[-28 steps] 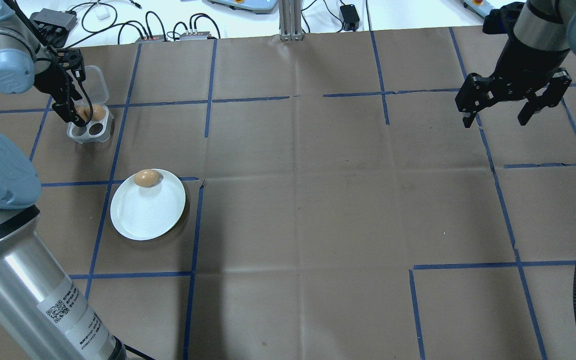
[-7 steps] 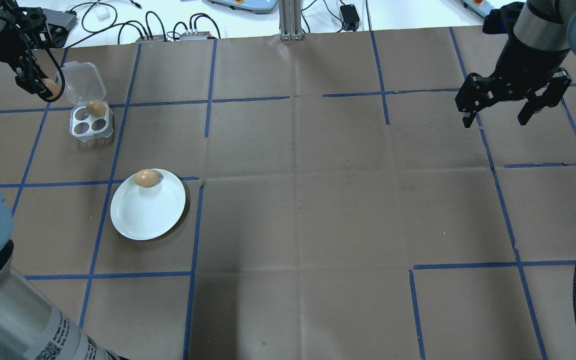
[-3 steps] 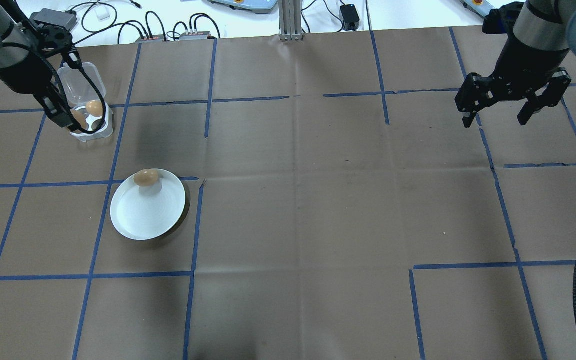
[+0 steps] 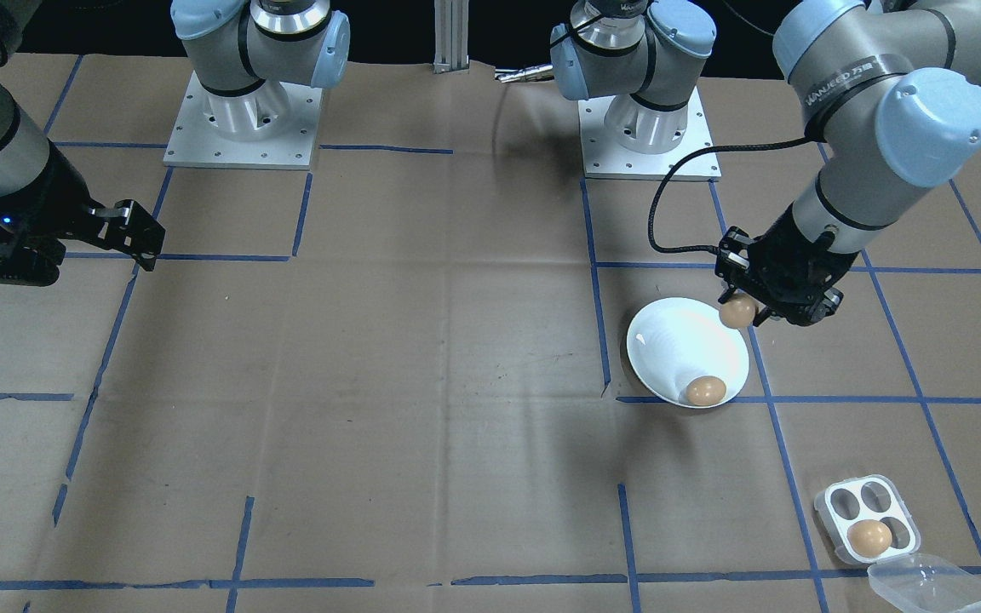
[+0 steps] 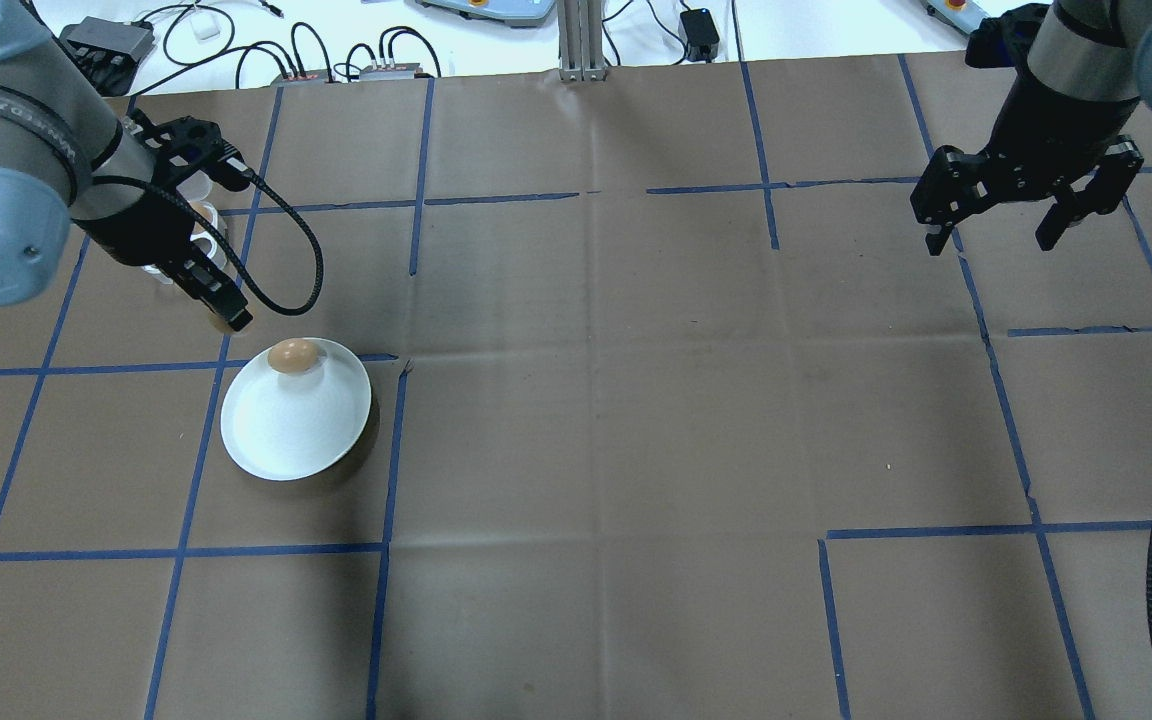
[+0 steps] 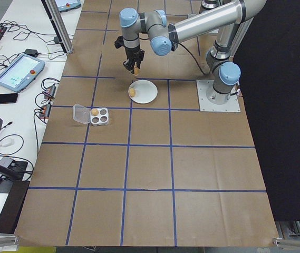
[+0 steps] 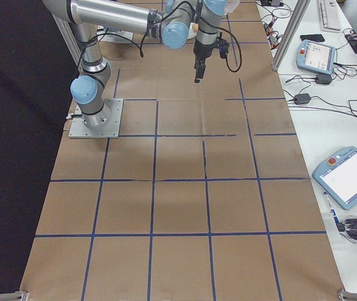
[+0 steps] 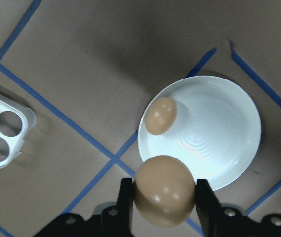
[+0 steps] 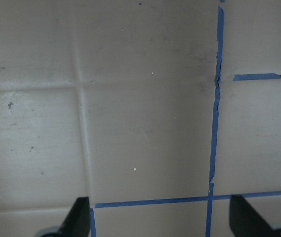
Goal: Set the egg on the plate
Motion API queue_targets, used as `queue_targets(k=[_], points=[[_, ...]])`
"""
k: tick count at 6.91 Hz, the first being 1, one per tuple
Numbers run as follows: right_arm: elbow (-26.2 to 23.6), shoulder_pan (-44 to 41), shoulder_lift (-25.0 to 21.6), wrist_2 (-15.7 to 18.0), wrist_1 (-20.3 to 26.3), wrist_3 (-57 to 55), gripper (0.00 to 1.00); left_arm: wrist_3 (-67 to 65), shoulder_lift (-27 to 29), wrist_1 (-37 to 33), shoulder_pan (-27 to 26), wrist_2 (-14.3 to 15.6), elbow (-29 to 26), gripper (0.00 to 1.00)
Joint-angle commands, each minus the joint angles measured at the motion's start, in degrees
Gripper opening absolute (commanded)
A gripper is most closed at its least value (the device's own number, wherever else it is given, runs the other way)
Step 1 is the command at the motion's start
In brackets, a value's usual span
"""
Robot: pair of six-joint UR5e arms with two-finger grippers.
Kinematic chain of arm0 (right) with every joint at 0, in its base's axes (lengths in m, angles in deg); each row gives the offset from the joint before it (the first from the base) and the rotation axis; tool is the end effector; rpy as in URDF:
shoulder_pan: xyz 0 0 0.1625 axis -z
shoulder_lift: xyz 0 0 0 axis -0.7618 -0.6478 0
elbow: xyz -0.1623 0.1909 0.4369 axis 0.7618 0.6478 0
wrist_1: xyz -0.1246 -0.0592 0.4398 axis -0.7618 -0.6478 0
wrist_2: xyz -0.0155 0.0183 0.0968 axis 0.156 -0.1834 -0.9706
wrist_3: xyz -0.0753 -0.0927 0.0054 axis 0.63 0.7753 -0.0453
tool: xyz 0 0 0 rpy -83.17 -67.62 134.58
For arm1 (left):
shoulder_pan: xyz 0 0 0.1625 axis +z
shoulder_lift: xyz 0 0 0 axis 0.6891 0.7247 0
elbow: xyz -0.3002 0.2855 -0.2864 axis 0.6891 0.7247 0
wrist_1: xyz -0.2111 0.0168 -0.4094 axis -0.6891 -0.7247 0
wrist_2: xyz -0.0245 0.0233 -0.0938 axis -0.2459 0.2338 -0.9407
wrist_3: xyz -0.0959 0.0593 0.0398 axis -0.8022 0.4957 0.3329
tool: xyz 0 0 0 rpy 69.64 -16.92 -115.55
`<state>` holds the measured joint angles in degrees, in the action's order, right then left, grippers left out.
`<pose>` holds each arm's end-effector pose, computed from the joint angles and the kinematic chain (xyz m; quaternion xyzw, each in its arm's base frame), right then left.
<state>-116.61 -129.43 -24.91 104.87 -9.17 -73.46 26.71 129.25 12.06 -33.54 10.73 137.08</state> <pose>0.0224 -0.5806 0.4860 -0.0171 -0.9976 -0.0612 0.0258 -0.0078 -0.5664 0.4001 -0.3068 -0.9511 -0.0288 0.0215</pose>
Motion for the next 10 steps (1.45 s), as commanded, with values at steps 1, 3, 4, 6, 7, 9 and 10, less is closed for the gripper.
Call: queue_targets(k=[1,3,4,6,7,9,10], points=[[0.0,0.0,0.0,0.0,0.0,0.0,1.00,-10.8,-0.1,11.0,-0.5,-0.5,9.9,0.25],[0.0,0.0,0.0,0.0,0.0,0.0,1.00,-19.4,0.8,27.2,-0.3,-0.6,19.0,0.26],[0.0,0.0,0.0,-0.1,0.0,0.0,1.00,-22.3,2.7,28.4,-0.6,-0.6,19.5,0.26],[0.0,0.0,0.0,0.0,0.0,0.0,1.00,-26.3,3.8,28.4,-0.6,-0.6,19.6,0.27],[0.0,0.0,0.0,0.0,0.0,0.0,1.00,-27.4,3.9,28.4,-0.6,-1.2,19.5,0.42],[0.0,0.0,0.0,0.0,0.0,0.0,1.00,-27.5,3.9,29.2,-0.5,-2.5,19.1,1.00],[0.0,0.0,0.0,0.0,0.0,0.0,1.00,-27.5,3.8,29.6,-0.5,-2.5,18.2,1.00]])
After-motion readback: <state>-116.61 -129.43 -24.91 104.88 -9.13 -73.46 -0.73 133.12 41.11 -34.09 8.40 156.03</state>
